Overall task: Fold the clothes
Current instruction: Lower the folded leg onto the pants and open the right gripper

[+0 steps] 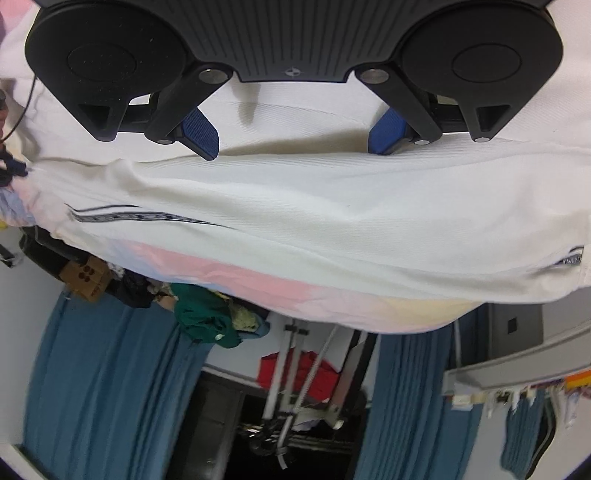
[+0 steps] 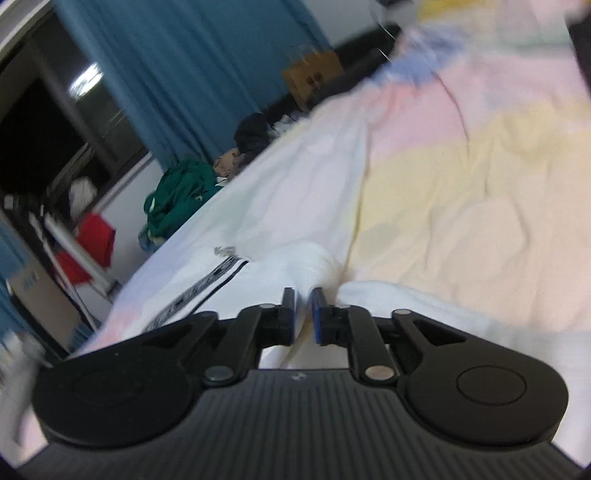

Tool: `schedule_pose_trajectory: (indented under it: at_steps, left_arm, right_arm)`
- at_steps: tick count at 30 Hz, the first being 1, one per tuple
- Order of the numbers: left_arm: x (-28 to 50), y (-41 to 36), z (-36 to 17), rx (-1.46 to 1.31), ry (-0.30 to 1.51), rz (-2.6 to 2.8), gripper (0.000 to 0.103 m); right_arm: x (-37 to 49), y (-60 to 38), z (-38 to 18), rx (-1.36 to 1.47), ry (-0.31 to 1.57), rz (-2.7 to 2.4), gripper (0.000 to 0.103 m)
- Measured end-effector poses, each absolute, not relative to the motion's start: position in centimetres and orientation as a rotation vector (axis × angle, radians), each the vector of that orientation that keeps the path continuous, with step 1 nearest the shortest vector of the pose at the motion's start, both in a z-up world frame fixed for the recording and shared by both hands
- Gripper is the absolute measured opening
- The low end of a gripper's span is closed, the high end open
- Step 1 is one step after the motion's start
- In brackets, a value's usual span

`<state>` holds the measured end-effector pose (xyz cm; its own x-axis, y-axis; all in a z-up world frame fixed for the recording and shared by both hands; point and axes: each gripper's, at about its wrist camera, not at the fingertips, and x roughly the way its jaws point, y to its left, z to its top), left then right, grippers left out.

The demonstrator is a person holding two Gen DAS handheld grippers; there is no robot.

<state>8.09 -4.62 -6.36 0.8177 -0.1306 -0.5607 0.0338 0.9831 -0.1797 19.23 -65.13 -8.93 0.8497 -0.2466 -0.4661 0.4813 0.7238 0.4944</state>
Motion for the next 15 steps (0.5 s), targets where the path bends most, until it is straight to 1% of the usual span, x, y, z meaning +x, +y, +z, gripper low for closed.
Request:
schedule_pose_trajectory:
  at_steps: [1, 3, 4, 6, 7, 8, 10, 15]
  left_arm:
    - [7.6, -4.9, -6.1, -0.147, 0.602, -0.089, 0.089]
    - [6.5, -5.3, -5.4, -0.120, 0.579, -0.097, 0.089]
    - [5.9, -5.6, -5.0, -0.110, 0.567, -0.101, 0.089]
    - [4.7, -5.9, -4.0, -0.102, 0.543, -0.112, 0.090]
    - [4.1, -6.1, -3.5, -0.102, 0.533, -0.122, 0.092]
    - [3.6, -6.3, -3.2, -0.101, 0.525, -0.130, 0.093]
    - [2.3, -6.3, -2.6, -0.095, 0.509, -0.145, 0.101]
    - [-0.7, -7.5, -2.3, -0.045, 0.512, -0.173, 0.103]
  right_arm:
    - [18.6, -64.0, -8.0, 0.604, 0.375, -0.396, 0.029]
    - [17.5, -61.6, -6.2, 0.520, 0.352, -0.361, 0.056]
    - [16.9, -60.4, -5.3, 0.478, 0.341, -0.343, 0.062]
    - [14.9, -57.5, -3.3, 0.406, 0.314, -0.292, 0.079]
    - [14.0, -56.2, -2.5, 0.380, 0.326, -0.249, 0.080]
    - [13.2, -54.8, -1.7, 0.354, 0.337, -0.205, 0.079]
    - [11.2, -52.1, -0.2, 0.305, 0.366, -0.123, 0.078]
    - [6.5, -47.2, 1.4, 0.215, 0.393, 0.025, 0.078]
